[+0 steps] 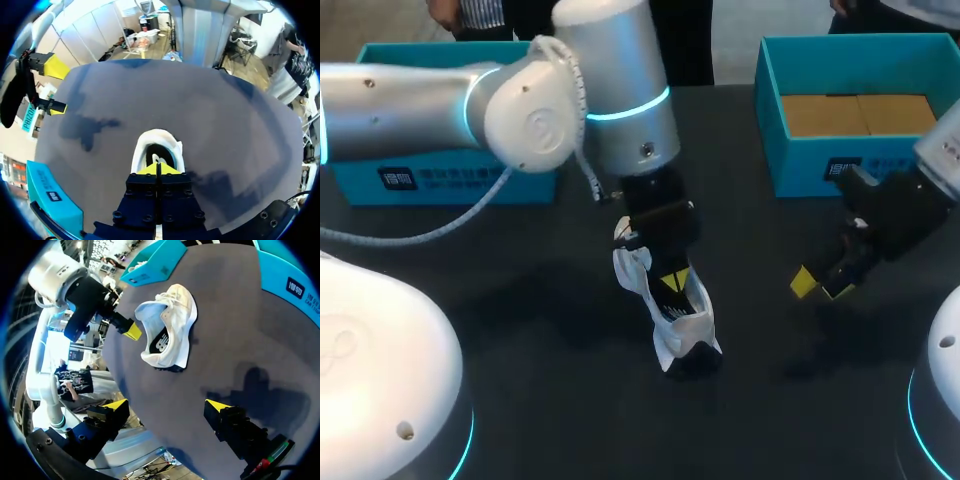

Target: Take the shoe out of the shoebox, open the shoe tongue, remove and reinsert the insole, then place the shoe into the shoebox

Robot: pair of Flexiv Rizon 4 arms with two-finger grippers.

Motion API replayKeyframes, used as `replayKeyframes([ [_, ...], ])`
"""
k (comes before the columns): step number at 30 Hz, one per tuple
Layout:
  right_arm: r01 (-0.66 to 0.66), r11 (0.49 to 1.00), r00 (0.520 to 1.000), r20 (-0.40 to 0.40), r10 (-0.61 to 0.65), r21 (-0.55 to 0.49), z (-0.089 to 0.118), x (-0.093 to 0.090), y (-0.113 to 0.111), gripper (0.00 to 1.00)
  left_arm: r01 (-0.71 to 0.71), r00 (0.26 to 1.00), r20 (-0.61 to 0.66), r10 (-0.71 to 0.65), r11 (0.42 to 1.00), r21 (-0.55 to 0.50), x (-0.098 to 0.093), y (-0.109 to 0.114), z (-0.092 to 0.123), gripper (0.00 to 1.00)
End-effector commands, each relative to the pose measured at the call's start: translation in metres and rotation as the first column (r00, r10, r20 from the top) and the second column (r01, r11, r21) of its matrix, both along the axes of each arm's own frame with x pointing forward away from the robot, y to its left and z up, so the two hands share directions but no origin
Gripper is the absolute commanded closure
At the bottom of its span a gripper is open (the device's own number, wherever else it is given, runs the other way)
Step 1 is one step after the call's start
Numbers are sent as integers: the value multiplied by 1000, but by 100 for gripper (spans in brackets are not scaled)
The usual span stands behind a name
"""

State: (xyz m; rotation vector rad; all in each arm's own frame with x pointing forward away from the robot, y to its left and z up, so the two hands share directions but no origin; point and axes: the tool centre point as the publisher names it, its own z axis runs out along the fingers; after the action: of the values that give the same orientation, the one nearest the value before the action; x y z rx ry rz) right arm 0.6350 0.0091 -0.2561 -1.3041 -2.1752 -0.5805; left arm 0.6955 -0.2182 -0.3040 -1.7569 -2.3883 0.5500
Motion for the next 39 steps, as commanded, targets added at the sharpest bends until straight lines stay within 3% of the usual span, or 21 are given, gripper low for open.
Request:
replayKeyframes([
  [1, 2, 1000, 1000, 1, -2, -2, 0, -1, 0, 0, 30, 999, -19, -29, 997, 77, 1, -3, 3, 100],
  [17, 2, 1000, 1000, 1, -2, -2, 0, -1, 0, 0, 48, 998, -37, -45, 996, 78, 2, -3, 0, 100],
  [25, 2, 1000, 1000, 1, -2, -2, 0, -1, 0, 0, 104, 993, -70, -95, 985, 137, 4, -8, -13, 100],
  [39, 6, 1000, 1000, 2, -6, -3, 1, -2, -2, 0, 216, 975, -96, -199, 947, 239, -11, -13, -44, 100],
])
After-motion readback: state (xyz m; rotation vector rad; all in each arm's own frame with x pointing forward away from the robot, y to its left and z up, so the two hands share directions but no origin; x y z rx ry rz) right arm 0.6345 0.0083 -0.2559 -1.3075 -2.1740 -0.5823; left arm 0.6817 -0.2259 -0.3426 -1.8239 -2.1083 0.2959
